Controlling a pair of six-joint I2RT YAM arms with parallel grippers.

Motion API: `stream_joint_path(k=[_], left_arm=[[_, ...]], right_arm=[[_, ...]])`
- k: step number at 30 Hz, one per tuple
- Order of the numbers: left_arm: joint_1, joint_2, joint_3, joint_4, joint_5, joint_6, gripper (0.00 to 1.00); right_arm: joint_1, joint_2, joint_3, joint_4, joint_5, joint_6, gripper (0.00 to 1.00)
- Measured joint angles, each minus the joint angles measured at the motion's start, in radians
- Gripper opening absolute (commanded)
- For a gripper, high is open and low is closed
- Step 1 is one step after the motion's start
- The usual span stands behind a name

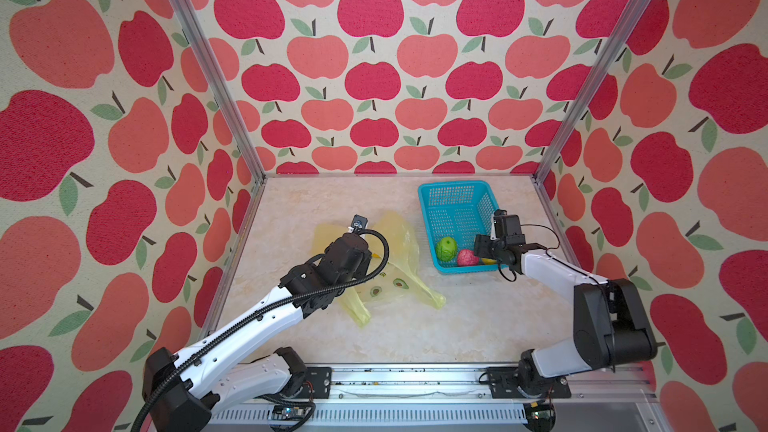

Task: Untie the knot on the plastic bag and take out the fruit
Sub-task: 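Lower the yellow fruit into the basket and open the right gripper, then reach the right gripper into the bag toward the yellow mango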

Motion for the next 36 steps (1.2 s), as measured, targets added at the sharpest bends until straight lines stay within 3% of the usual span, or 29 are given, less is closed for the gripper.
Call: stream_joint_path(k=[6,14,21,29,36], left_arm=[[0.0,0.0,0.0,0.0,0.0,0.0,0.0],[0.0,0.001,0.0,0.0,0.0,0.0,0.0],[0.0,0.002,0.0,0.0,0.0,0.0,0.0],[0.0,0.002,0.0,0.0,0.0,0.0,0.0],[0.0,0.002,-0.002,0.0,0.0,0.0,0.0]], right_arm=[[0.0,-0.126,-0.073,0.032,0.002,0.0,0.87],[0.066,-0.548,-0.2,0.045,0.016,-0.002,0.91],[0.284,-0.801,-0.22,0.062,0.016,-0.049,0.75],[0.715,-0.745,-0.257,0.249,0.006,-0.235,0.69],[1.007,-0.455,-0.255,0.436,0.037,-0.41,0.67]])
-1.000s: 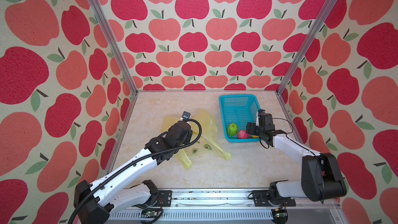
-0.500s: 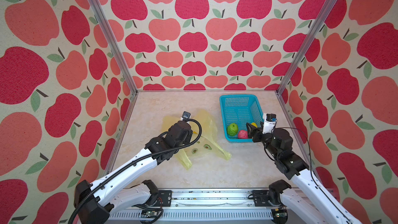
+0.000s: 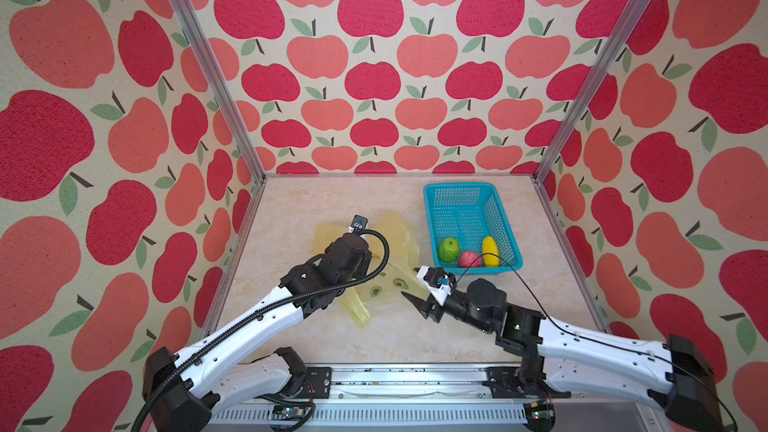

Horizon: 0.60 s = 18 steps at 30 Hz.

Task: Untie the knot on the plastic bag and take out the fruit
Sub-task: 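Reach the right gripper into the bag toward the yellow mango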

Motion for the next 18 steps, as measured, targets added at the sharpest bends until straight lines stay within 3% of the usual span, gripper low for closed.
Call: stream_joint_path(k=[9,18], left_arm=[[0.0,0.0,0.0,0.0,0.0,0.0,0.0],[0.003,-0.003,0.0,0.001,0.001,0.0,0.0]], right_arm=[[0.035,0.455,0.138,0.172,0.017,-0.011,0.62],[0.032,0.794,0.302,0.301,0.195,0.062,0.69]])
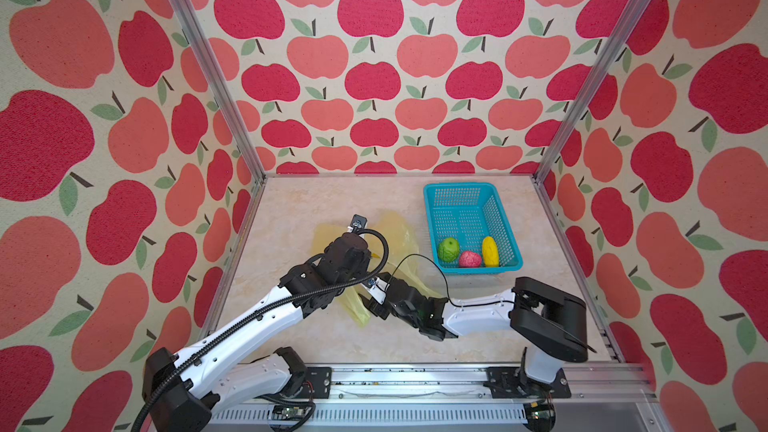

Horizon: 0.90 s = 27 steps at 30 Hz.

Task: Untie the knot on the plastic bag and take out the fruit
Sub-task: 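Reach the right gripper into the bag toward the yellow mango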

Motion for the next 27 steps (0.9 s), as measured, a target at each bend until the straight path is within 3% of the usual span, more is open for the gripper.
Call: stream_joint_path(k=[8,17,27], left_arm=[[0.0,-0.01,0.0,0.0,0.007,0.0,0.0],[-0.002,-0.028,0.0,0.0,0.008,0.0,0.0],[-0.011,-0.04,-0.013,0.0,0.033,0.0,0.0]], right_arm=[[-0.041,0.203,0.08,0.182,0.054,0.068,0.76],[-0.141,0.354,0.109,0.352,0.053,0.161,0.95],[-0.18,0.445,0.225,0.404,-0.037,0.201,0.98]])
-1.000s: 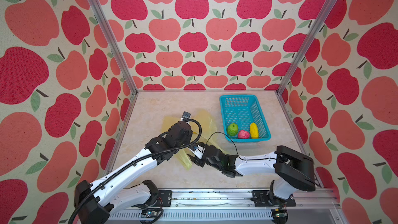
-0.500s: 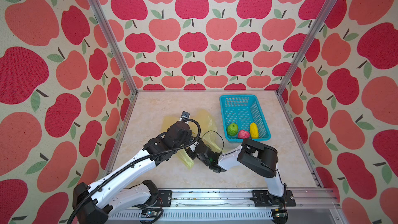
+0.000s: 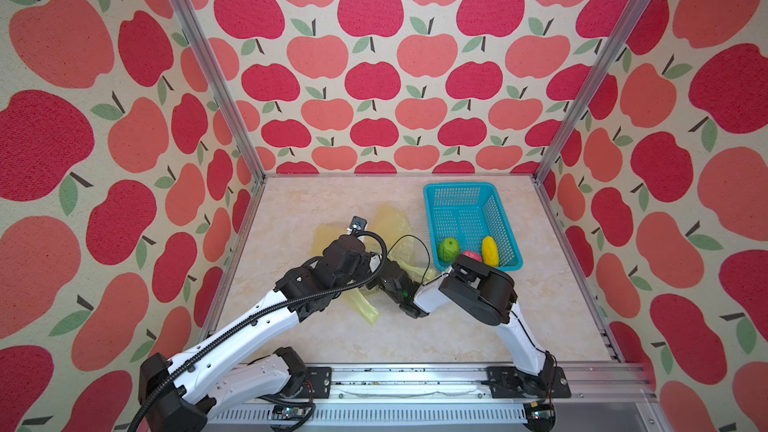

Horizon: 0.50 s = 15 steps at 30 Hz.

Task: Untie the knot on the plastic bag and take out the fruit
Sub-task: 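Reach the right gripper into the bag toward the yellow mango, then grasp the yellow mango with the right gripper and lift it from the bag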

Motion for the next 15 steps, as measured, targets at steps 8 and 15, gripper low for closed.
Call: stream_joint_path(k=[8,15], left_arm=[[-0.001,-0.018,-0.002,0.005,0.017,0.0,0.0],[-0.006,-0.021,-0.009,0.012,0.026,0.001,0.0]], right_arm=[[0.001,0.036,0.08,-0.035,-0.015,0.001,0.97],[0.0,0.062,0.163,-0.103,-0.013,0.003,0.77]])
